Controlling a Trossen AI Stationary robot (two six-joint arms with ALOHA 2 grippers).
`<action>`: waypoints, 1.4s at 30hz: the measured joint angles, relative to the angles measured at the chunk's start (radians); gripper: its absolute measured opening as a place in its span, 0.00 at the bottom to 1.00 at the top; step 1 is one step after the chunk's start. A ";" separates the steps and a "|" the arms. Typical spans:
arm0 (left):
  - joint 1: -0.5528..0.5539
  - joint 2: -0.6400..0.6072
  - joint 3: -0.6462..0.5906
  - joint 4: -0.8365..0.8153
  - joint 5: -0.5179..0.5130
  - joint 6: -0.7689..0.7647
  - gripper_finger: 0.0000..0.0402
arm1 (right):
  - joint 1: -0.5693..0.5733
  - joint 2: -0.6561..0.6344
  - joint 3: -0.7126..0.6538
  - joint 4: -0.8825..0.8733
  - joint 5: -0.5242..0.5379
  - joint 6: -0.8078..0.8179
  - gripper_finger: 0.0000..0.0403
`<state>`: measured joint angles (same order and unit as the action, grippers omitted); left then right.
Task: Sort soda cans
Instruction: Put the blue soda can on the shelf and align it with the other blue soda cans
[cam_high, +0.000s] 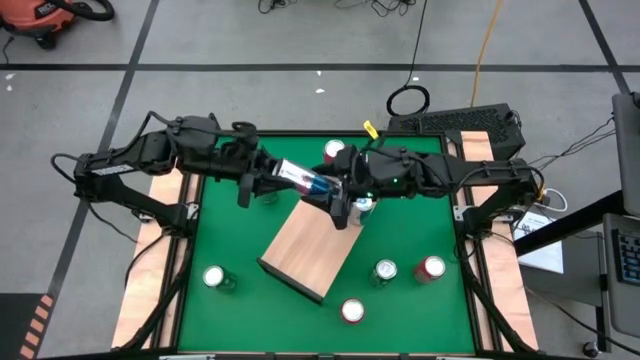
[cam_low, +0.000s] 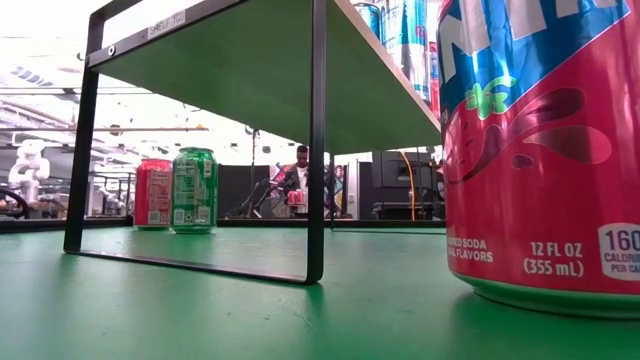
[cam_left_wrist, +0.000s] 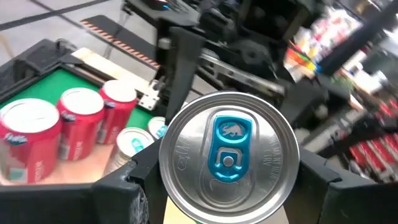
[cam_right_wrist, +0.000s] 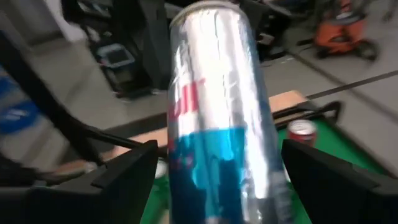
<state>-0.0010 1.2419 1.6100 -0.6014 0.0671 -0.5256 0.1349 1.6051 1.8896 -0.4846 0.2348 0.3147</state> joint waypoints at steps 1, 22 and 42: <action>0.000 0.000 0.000 0.002 -0.014 -0.021 0.56 | 0.008 0.000 0.000 -0.009 0.026 -0.023 0.83; 0.001 0.086 0.001 -0.012 -0.127 -0.454 0.56 | 0.077 0.000 0.000 -0.215 0.372 -0.277 0.78; 0.002 0.091 0.000 -0.017 -0.175 -0.540 0.56 | 0.069 0.000 0.000 -0.303 0.367 -0.327 0.64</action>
<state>0.0006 1.3327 1.6104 -0.6186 -0.1074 -1.0652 0.2041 1.6054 1.8896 -0.7875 0.6014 -0.0128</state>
